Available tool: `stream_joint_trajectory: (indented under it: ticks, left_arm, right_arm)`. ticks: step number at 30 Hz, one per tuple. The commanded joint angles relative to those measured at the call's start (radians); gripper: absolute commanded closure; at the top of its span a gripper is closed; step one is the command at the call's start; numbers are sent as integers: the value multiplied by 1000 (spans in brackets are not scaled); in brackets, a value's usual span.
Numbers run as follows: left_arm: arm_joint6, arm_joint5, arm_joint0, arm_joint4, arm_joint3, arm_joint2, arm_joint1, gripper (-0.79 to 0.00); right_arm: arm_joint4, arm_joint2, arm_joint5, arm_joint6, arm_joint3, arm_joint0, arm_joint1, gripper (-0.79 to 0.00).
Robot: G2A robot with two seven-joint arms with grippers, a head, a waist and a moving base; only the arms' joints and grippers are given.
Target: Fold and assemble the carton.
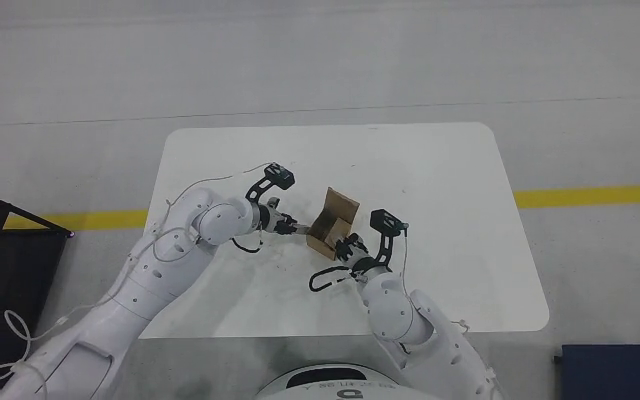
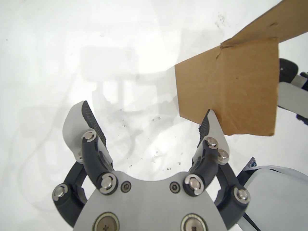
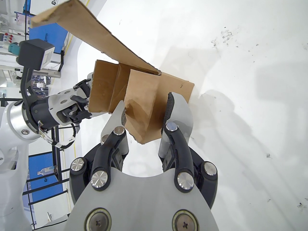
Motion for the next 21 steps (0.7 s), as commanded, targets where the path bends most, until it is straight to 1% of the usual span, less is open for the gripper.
stream_joint_trajectory:
  ticks: [1,2,3,5,6,11,16,17,18,19,21]
  left_arm:
    - [0,-4,2,-2,0,-5,0,-785]
    - [1,-7,4,-3,1,-8,1,-785]
    - [2,-9,5,-6,1,-14,2,-785]
    - [2,-9,11,-17,2,-28,4,-785]
    - [0,-11,13,-23,3,-37,6,-785]
    - [-5,-9,34,-42,-8,-101,21,-785]
    - [-5,0,70,-67,-65,-178,39,-785]
    - [-6,2,80,-75,-79,-192,43,-785]
    - [-8,3,90,-80,-93,-206,46,-785]
    - [-9,4,100,-87,-108,-218,49,-785]
    - [-15,4,120,-98,-135,-235,54,-785]
  right_arm:
    - [-6,-4,15,2,3,5,-1,-231]
    - [-11,-6,22,2,4,7,-2,-212]
    - [-16,-7,34,4,4,7,-2,-169]
    - [-23,-9,58,9,2,8,-3,-43]
    - [-30,-10,70,15,0,9,-3,0]
    - [-111,-34,109,28,-36,4,0,0]
    - [-247,-69,178,46,-70,-3,5,0]
    - [-265,-76,196,53,-74,-4,5,-15]
    - [-278,-81,208,64,-78,-4,5,-123]
    - [-276,-88,207,86,-82,-4,5,-308]
    - [-263,-84,197,114,-86,-2,5,-329]
